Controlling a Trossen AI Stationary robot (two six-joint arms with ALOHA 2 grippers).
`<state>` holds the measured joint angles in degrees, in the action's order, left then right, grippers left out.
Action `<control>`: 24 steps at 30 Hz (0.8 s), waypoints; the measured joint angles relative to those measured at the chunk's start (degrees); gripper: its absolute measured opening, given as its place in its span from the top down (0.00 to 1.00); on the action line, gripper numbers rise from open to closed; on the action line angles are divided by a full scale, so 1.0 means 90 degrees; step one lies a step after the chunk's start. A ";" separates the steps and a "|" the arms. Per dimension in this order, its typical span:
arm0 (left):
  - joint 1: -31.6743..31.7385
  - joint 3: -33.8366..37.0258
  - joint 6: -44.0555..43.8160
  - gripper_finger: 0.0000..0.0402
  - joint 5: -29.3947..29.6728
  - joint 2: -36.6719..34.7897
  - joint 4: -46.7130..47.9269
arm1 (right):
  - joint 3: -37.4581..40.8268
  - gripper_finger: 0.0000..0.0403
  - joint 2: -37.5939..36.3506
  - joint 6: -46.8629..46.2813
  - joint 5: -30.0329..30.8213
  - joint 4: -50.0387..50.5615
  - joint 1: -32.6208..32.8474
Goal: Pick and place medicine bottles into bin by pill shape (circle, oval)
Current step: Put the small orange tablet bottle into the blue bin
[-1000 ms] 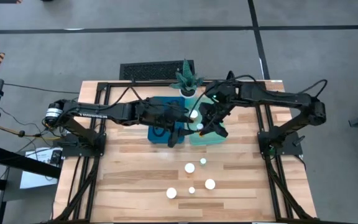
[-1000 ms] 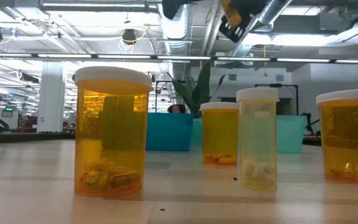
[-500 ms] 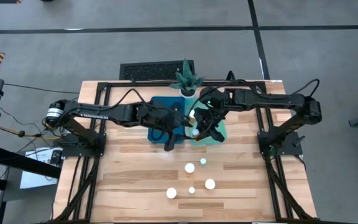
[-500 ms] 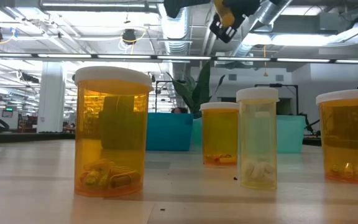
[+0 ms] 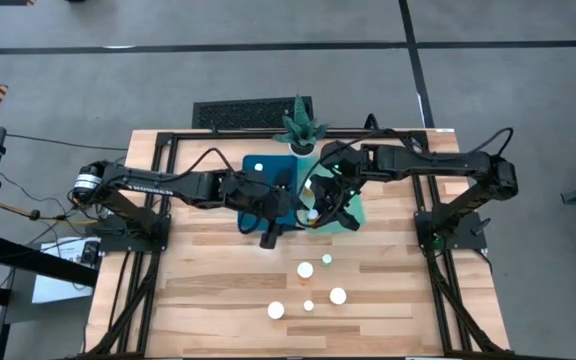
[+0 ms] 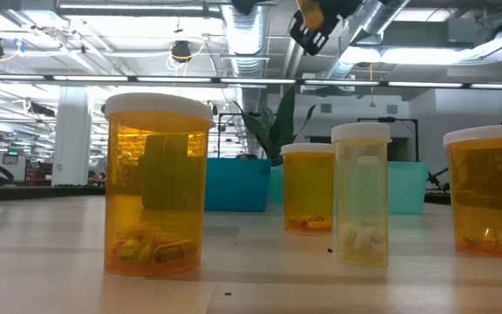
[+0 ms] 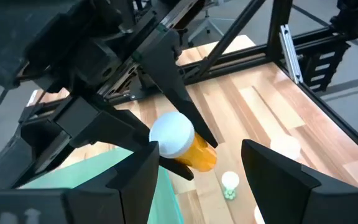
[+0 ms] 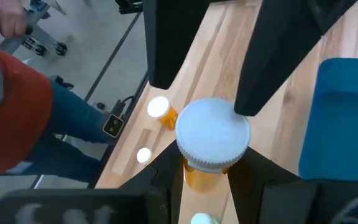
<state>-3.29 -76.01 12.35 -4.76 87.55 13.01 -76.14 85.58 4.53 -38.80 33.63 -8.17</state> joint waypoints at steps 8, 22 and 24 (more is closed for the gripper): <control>-0.0005 0.0000 0.0206 0.45 0.0108 0.0000 0.0025 | 0.0000 0.71 0.0001 -0.0004 0.0244 0.0002 0.0161; -0.0015 0.0000 0.0327 0.45 0.0127 0.0000 0.0270 | 0.0306 0.71 -0.0002 -0.0012 0.0671 -0.0142 0.0156; -0.0015 0.0000 0.0181 0.45 0.0219 -0.0002 0.0333 | 0.0417 0.71 0.0001 0.0027 0.0720 -0.0316 0.0156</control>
<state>-3.42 -76.01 13.98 -2.79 87.53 16.01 -72.38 85.58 4.78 -32.33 30.78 -6.76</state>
